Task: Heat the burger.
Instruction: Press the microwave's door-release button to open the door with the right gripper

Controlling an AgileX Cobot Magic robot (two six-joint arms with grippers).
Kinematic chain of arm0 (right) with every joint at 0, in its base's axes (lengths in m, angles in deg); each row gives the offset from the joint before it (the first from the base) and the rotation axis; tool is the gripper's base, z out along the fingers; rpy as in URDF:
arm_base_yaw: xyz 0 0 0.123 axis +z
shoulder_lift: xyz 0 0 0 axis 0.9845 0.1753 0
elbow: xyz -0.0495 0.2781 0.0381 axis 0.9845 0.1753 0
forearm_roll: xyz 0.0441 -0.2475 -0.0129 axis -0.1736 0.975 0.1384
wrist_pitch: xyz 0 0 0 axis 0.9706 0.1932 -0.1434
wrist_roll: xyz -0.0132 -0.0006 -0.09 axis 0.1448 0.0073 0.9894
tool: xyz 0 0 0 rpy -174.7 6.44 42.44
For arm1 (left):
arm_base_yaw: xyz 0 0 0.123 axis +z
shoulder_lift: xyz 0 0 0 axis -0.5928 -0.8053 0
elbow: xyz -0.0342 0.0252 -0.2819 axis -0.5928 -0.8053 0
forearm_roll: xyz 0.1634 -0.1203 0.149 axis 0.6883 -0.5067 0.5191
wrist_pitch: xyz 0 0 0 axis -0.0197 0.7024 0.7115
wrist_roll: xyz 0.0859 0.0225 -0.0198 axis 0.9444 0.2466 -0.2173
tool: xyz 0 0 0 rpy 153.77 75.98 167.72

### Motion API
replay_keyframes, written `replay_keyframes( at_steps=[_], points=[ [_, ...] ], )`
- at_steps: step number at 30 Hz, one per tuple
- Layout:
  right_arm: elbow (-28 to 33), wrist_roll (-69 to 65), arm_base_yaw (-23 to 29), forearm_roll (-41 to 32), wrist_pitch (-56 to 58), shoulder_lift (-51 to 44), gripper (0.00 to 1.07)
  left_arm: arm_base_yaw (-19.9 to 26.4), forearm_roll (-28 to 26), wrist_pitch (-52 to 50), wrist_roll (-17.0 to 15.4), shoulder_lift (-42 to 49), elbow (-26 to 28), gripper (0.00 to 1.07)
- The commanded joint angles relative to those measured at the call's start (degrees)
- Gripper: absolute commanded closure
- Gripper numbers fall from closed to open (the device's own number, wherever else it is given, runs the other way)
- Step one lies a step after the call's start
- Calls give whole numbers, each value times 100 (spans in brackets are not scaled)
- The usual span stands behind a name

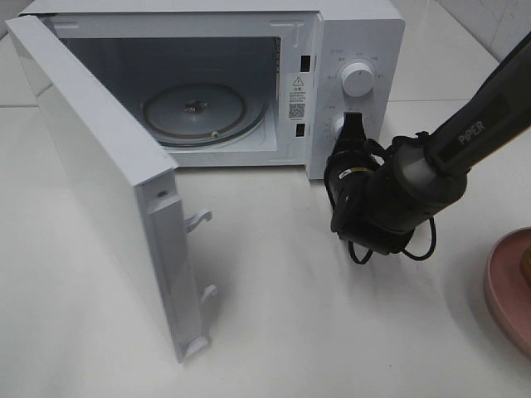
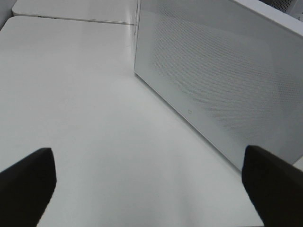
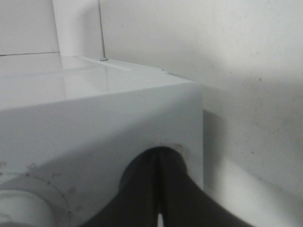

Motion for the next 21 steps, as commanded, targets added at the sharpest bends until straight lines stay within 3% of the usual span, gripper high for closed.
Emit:
replay_keyframes(
  at_steps=[1, 21],
  points=[
    [-401, 46, -166, 653, -911, -126, 107, 17, -23, -6, 0, 86, -11, 7],
    [183, 258, -97, 642, 441, -613, 107, 17, -23, -6, 0, 86, -11, 7]
  ],
)
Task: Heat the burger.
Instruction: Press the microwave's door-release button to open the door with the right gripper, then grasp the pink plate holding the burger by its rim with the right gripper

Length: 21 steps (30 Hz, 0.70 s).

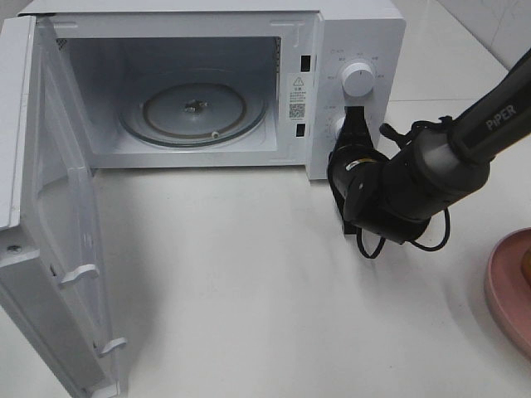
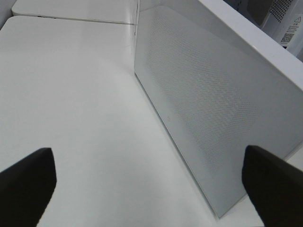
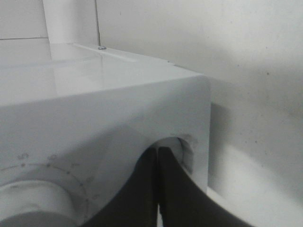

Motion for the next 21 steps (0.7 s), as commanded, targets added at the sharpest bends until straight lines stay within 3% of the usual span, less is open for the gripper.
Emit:
replay_keyframes(
  at_steps=[1, 13, 21],
  points=[
    [29, 183, -11, 372, -63, -241, 107, 17, -23, -6, 0, 86, -11, 7],
    [539, 1186, -11, 384, 705, -779, 107, 17, -17, -6, 0, 86, -11, 7],
    [928, 2538, -29, 556, 1438, -1501, 107, 17, -17, -6, 0, 86, -11, 7]
  ],
)
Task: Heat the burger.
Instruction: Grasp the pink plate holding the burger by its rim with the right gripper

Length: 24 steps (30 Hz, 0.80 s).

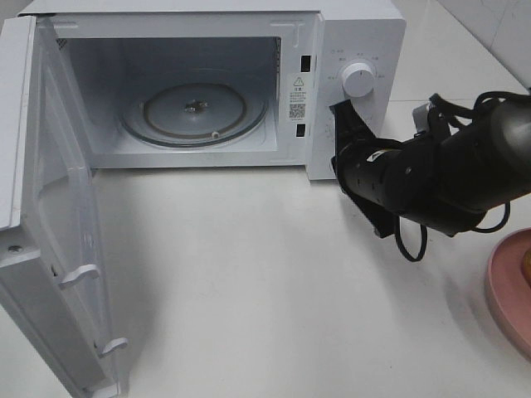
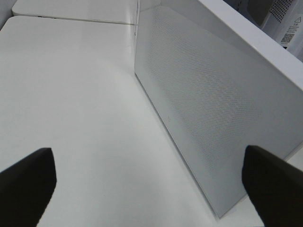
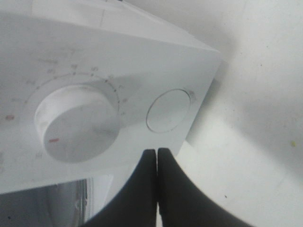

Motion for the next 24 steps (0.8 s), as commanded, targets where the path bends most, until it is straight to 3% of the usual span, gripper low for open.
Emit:
replay_keyframes(
  at_steps=[1, 7, 11, 21, 24],
  points=[
    [103, 1209, -29, 367, 796, -435, 106, 17, -17, -6, 0, 86, -11, 7],
    [103, 2320, -34, 1026, 1707, -773, 105, 17, -17, -6, 0, 86, -11, 7],
    [103, 3019, -34, 1971, 2727, -1049, 104, 17, -17, -6, 0, 86, -11, 7],
    [97, 3243, -34, 3633, 4733, -1593, 101, 17, -17, -6, 0, 86, -11, 7],
    [97, 3243, -34, 4269, 5558, -1908, 96, 17, -17, -6, 0, 86, -11, 7]
  ],
)
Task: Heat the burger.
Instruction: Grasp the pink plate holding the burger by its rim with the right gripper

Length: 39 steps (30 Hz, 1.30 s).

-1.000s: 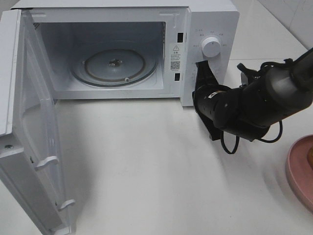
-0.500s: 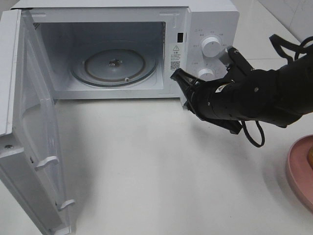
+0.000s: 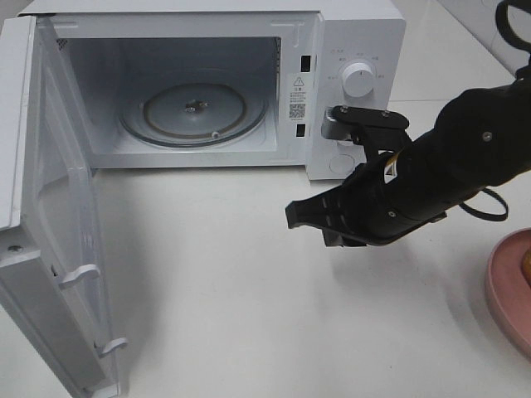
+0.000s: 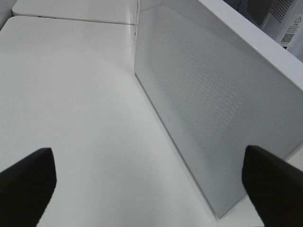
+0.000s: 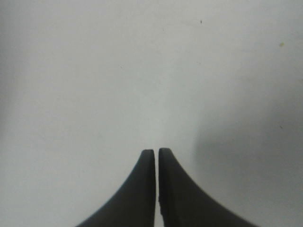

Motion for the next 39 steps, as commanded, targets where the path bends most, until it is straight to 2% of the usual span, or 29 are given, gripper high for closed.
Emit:
replay_keyframes(
  at_steps=[1, 2, 4, 5, 6, 7, 8, 9, 10, 11, 12, 13, 14, 19, 23, 28, 30, 33, 35, 39],
  points=[
    [0, 74, -34, 607, 773, -309, 94, 17, -17, -6, 0, 86, -11, 7],
    [0, 74, -34, 607, 773, -309, 94, 17, -17, -6, 0, 86, -11, 7],
    [0, 74, -34, 917, 1232, -556, 80, 17, -17, -6, 0, 86, -11, 7],
    [0, 74, -34, 917, 1232, -556, 80, 17, -17, -6, 0, 86, -11, 7],
    [0, 74, -34, 1043, 1473, -710, 63, 17, -17, -6, 0, 86, -11, 7],
    [0, 74, -34, 1106, 1604, -796, 54, 17, -17, -6, 0, 86, -11, 7],
    [0, 74, -34, 1106, 1604, -796, 54, 17, -17, -6, 0, 86, -11, 7],
    [0, 52, -34, 1197, 1885, -940, 36, 17, -17, -6, 0, 86, -11, 7],
    [0, 52, -34, 1197, 1885, -940, 36, 17, -17, -6, 0, 86, -11, 7],
    [0, 29, -34, 1278, 2189, -1071, 19, 17, -17, -6, 0, 86, -11, 7],
    [0, 29, -34, 1346, 2418, -1134, 12, 17, -17, -6, 0, 86, -11, 7],
    [0, 29, -34, 1346, 2418, -1134, 12, 17, -17, -6, 0, 86, -11, 7],
    [0, 29, -34, 1381, 2922, -1226, 4, 17, -17, -6, 0, 86, -11, 7],
    [6, 29, -34, 1455, 3936, -1301, 6, 17, -17, -6, 0, 86, -11, 7],
    [6, 23, -46, 1513, 4045, -1324, 7, 17, -17, -6, 0, 86, -11, 7],
    [6, 52, -435, 1513, 4097, -1352, 9, 17, -17, -6, 0, 86, -11, 7],
    [52, 126, -779, 1627, 4062, -1352, 10, 17, -17, -6, 0, 86, -11, 7],
    [86, 155, -865, 1633, 4016, -1352, 10, 17, -17, -6, 0, 86, -11, 7],
    [304, 229, -1203, 1610, 3736, -1352, 11, 17, -17, -6, 0, 86, -11, 7],
    [544, 241, -1427, 1610, 3507, -1352, 11, 17, -17, -6, 0, 86, -11, 7]
  ],
)
